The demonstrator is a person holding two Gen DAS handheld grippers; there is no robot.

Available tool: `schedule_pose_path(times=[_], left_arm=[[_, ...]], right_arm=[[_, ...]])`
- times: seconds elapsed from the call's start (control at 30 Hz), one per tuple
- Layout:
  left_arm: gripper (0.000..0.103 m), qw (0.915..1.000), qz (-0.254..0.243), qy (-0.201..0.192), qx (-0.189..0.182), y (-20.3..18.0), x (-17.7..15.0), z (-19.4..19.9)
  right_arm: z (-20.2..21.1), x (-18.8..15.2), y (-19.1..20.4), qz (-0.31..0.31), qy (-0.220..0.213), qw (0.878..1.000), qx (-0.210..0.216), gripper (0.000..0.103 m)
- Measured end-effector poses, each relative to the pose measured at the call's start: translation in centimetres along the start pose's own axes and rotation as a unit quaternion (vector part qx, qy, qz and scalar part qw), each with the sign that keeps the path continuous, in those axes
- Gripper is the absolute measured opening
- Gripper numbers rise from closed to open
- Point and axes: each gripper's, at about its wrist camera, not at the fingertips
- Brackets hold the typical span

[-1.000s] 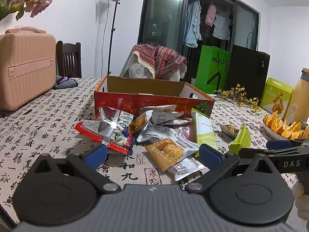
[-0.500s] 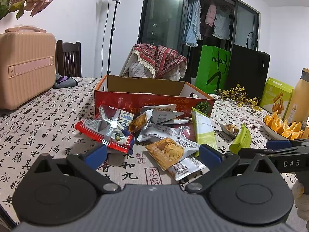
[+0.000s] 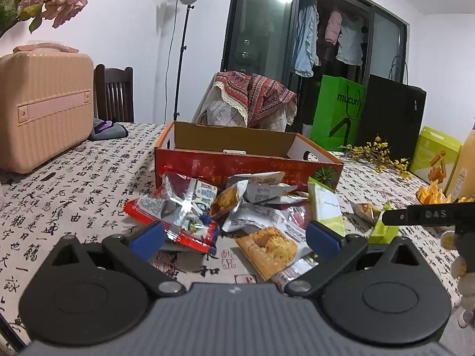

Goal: Organize snacks
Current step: 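Grasp the silver-red snack bag with the left gripper while the right grasps a green bar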

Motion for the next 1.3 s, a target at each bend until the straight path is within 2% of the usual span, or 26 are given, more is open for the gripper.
schedule_pose_path(times=[0.13,0.27,0.33,0.4,0.47,0.53,0.6,0.63,0.77,0.87,1.0,1.2,1.27,1.3], left_arm=[[0.103,1.0,0.003,0.002,0.004,0.2,0.1,-0.4],[0.103,0.9999,0.007,0.006,0.01,0.5,0.1,-0.8],[0.103,0.9998,0.009,0.007,0.013,0.7,0.1,-0.9],[0.103,0.9998,0.009,0.007,0.016,0.8,0.2,-0.9],[0.103,0.9998,0.009,0.007,0.019,0.9,0.2,-1.0],[0.103,0.9997,0.007,0.009,0.024,1.0,0.3,-1.1],[0.103,0.9994,0.005,0.009,0.032,1.1,0.6,-1.3],[0.103,0.9993,0.002,0.01,0.037,1.1,0.8,-1.3],[0.103,0.9977,-0.012,0.015,0.066,1.4,1.5,-2.0],[0.103,0.9949,-0.032,0.035,0.089,1.7,2.3,-3.7],[0.103,0.9921,-0.048,0.062,0.098,2.3,3.5,-6.6],[0.103,0.9862,-0.067,0.106,0.107,2.6,4.2,-10.6],[0.095,0.9854,-0.073,0.115,0.101,2.4,3.9,-11.1],[0.082,0.9854,-0.073,0.119,0.098,2.4,3.8,-11.2]], right_arm=[[-2.7,1.2,-0.6,-0.02,0.032,0.999,-0.028,0.092],[-4.5,0.9,-0.4,-0.004,0.053,0.998,-0.042,0.078],[-5.0,0.4,-0.1,0.008,0.058,0.997,-0.045,0.077],[-5.4,-0.2,0.1,0.019,0.065,0.997,-0.047,0.069],[-5.0,-0.9,0.5,0.039,0.05,0.997,-0.051,0.064],[-4.7,-1.3,0.6,0.046,0.042,0.997,-0.043,0.057],[-4.3,-1.5,0.7,0.059,0.036,0.997,-0.034,0.037],[-4.0,-1.6,0.6,0.064,0.031,0.997,-0.035,0.035],[-2.9,-1.5,0.6,0.07,0.008,0.997,-0.027,0.034],[-1.7,-1.3,0.6,0.073,-0.022,0.997,-0.021,0.033],[-0.8,-0.7,0.6,0.076,-0.046,0.996,-0.009,0.033],[-0.8,-0.2,1.2,0.078,-0.052,0.996,0.0,0.034],[-0.9,-0.1,1.4,0.08,-0.052,0.995,0.003,0.034],[-1.0,0.0,1.5,0.081,-0.052,0.995,0.004,0.034]])
Point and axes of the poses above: each gripper's, at about its wrist camera, not at the fingertips, and z roughly against the way its jaws point, y to its left, x to its top, and after that the axes turned 5 degrees about -z, right-handed
